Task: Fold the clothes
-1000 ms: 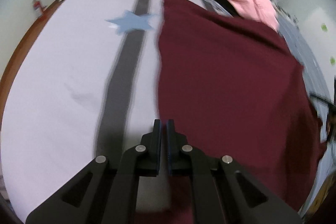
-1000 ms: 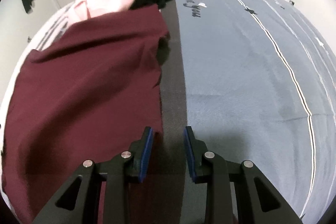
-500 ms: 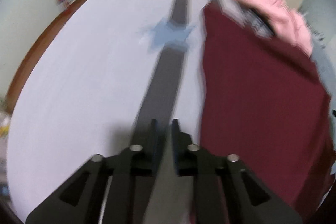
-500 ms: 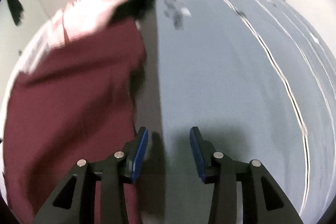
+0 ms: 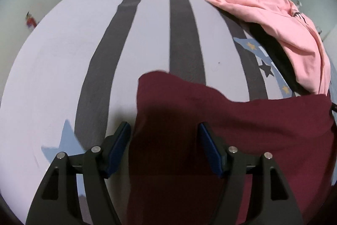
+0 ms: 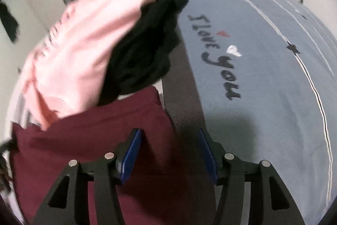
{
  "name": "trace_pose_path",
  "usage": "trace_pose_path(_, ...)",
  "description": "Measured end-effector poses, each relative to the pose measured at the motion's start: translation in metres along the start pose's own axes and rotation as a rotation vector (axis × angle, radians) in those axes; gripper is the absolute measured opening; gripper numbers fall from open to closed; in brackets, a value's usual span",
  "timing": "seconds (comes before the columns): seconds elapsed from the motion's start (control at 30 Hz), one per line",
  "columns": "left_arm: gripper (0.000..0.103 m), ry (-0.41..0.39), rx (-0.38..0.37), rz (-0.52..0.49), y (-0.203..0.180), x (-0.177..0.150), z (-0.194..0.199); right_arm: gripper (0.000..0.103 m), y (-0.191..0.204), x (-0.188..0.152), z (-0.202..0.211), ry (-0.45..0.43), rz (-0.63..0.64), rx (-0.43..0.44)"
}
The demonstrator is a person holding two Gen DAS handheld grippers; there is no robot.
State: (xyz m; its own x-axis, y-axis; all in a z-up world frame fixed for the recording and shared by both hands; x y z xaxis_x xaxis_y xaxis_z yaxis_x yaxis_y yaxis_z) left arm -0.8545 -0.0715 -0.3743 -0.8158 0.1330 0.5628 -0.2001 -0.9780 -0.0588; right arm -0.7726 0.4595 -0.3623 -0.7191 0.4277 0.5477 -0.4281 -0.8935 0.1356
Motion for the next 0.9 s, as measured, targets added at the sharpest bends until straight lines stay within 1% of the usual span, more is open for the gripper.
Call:
trace_pose_path(0.07,0.062,-0.014,-0.017,-0.009,-0.002,0.002,-0.001,0.052,0.002,-0.001,-0.011,0.014,0.016,-0.02)
trace_pose_path(0.13,0.04,-0.024,-0.035,-0.048,-0.008,0.004,-0.002,0.052,0.004,0.001,-0.018,0.029,0.022,-0.028)
trace_pose_path(0.17,0.034,-0.026,-0.036,-0.07,-0.011,0.004,-0.001,0.048,0.005,0.003,-0.019,0.034,0.025,-0.025)
trace_pose_path(0.2,0.018,-0.029,-0.039,-0.091,-0.014,0.004,0.001,0.042,0.006,0.005,-0.019,0.037,0.032,-0.015)
trace_pose_path(0.23,0.005,-0.038,-0.044,-0.101,-0.014,0.003,0.007,0.024,0.008,0.007,-0.018,0.038,0.04,-0.002)
trace_pose_path(0.27,0.005,-0.049,-0.049,-0.11,-0.013,0.001,0.015,0.005,0.009,0.009,-0.015,0.034,0.044,0.009)
trace_pose_path(0.3,0.004,-0.078,-0.052,-0.117,-0.013,0.0,0.025,0.003,0.01,0.012,-0.01,0.022,0.043,0.017)
trace_pose_path(0.33,0.004,-0.121,-0.065,-0.111,-0.013,0.003,0.038,0.003,0.011,0.015,-0.003,0.0,0.042,0.026)
trace_pose_path(0.43,0.004,-0.215,-0.094,-0.075,-0.007,0.013,0.072,0.003,0.011,0.026,0.032,-0.108,0.02,0.063)
trace_pose_path(0.47,0.004,-0.237,-0.093,-0.074,-0.007,0.02,0.074,0.002,0.009,0.029,0.044,-0.141,0.012,0.071)
trace_pose_path(0.5,0.004,-0.256,-0.087,-0.075,-0.008,0.028,0.073,0.002,0.005,0.031,0.051,-0.17,0.009,0.059)
trace_pose_path(0.53,0.004,-0.262,-0.079,-0.052,-0.004,0.035,0.069,0.0,-0.001,0.034,0.059,-0.2,-0.007,0.035)
trace_pose_path(0.57,0.004,-0.265,-0.069,-0.022,0.002,0.04,0.063,0.0,-0.008,0.036,0.061,-0.215,-0.03,0.011)
trace_pose_path(0.63,0.005,-0.234,-0.05,0.011,0.011,0.036,0.052,0.0,-0.016,0.037,0.05,-0.19,-0.058,-0.011)
trace_pose_path(0.67,0.006,-0.212,-0.023,-0.002,0.011,0.031,0.041,0.0,-0.021,0.037,0.045,-0.178,-0.072,-0.022)
trace_pose_path(0.7,0.009,-0.188,0.01,-0.025,0.01,0.026,0.029,0.0,-0.022,0.036,0.039,-0.16,-0.073,-0.032)
trace_pose_path(0.73,0.016,-0.145,0.059,-0.045,0.007,0.024,0.011,0.0,-0.019,0.031,0.032,-0.134,-0.058,-0.037)
trace_pose_path(0.77,0.022,-0.097,0.101,-0.054,0.007,0.02,-0.002,0.0,-0.015,0.025,0.027,-0.115,-0.046,-0.035)
trace_pose_path(0.8,0.027,-0.059,0.119,-0.049,0.007,0.017,-0.01,0.0,-0.01,0.021,0.023,-0.105,-0.037,-0.037)
trace_pose_path(0.87,0.028,-0.068,0.12,-0.029,0.006,0.021,-0.01,0.0,-0.002,0.013,0.014,-0.089,-0.02,-0.042)
trace_pose_path(0.9,0.03,-0.094,0.117,-0.021,0.005,0.024,-0.006,0.0,-0.001,0.009,0.013,-0.087,-0.023,-0.038)
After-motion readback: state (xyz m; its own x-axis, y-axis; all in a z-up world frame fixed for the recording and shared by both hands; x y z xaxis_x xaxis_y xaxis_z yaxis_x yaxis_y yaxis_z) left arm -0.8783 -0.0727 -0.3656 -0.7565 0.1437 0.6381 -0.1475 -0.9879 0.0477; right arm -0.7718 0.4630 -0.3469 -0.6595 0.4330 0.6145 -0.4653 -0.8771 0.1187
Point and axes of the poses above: each gripper's, at about its wrist camera, not at the fingertips, and z roughly against the way its jaws point, y to its left, x to its top, the point moved 5 cm from there along -z, roughly the way its jaws point, and after that the axes turned 7 degrees about -y, right-handed, at the moved point
